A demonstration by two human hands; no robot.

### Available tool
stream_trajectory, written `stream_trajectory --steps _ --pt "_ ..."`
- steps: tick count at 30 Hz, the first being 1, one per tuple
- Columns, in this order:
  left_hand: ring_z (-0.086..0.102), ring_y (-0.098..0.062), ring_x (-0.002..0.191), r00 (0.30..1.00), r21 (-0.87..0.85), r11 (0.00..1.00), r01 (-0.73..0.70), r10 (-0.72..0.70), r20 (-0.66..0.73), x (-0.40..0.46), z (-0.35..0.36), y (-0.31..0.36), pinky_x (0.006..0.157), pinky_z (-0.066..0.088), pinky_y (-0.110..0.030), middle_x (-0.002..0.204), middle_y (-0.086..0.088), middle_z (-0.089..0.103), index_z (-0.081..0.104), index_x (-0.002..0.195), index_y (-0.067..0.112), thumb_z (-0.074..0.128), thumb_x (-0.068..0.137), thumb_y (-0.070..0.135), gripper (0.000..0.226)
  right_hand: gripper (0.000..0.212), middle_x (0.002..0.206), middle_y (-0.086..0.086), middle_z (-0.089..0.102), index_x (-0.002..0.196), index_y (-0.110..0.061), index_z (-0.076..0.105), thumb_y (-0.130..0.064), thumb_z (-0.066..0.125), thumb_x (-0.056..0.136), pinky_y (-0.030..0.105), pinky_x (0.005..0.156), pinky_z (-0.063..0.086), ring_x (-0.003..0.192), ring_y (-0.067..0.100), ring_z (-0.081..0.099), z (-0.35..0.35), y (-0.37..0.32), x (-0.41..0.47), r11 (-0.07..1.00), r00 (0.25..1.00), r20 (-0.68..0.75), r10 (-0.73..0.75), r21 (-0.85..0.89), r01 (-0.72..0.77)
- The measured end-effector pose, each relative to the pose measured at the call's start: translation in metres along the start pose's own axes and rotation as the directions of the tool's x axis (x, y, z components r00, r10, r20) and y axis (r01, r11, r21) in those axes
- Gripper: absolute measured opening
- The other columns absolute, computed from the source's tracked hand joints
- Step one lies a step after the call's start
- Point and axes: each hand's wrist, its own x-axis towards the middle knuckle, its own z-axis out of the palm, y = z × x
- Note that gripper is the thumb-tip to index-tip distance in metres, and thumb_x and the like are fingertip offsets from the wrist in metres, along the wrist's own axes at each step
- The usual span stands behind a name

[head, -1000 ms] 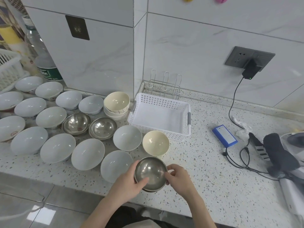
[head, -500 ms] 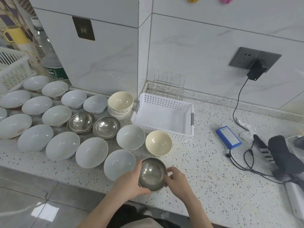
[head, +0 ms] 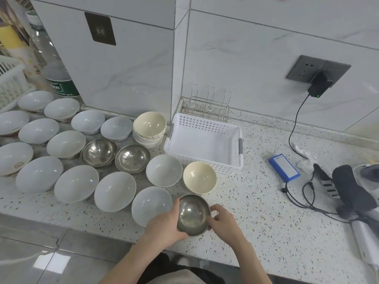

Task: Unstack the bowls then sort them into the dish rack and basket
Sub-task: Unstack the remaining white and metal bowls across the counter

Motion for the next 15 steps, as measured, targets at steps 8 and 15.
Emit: stream_trajectory --steps 8,15 --pt "0.060 -0.008 0.073 0.993 -0.196 0.979 -0.060 0.038 -0.114 0.000 -0.039 -0.016 0.054 0.037 -0.018 0.080 0.006 0.064 0.029 0.148 0.034 0.049 0.093 0.054 0.062 0.042 0.069 -0.004 0.072 0.112 -0.026 0.061 -0.060 0.051 0.089 0.025 0.059 0.041 0.083 0.012 0.068 -0.039 -0.022 0.003 0.985 0.992 -0.088 0.096 -0.138 -0.108" --pt "0.065 -0.001 0.066 0.968 -0.467 0.880 -0.089 -0.034 -0.248 0.016 -0.103 -0.054 0.064 0.048 -0.025 0.075 0.007 0.073 0.057 0.118 0.032 0.056 0.094 0.036 0.024 0.026 0.069 -0.004 0.072 0.106 -0.022 0.064 -0.041 0.055 0.092 0.024 0.057 0.041 0.069 0.006 0.061 -0.049 -0.085 0.035 0.994 0.992 -0.125 -0.024 -0.113 0.010"
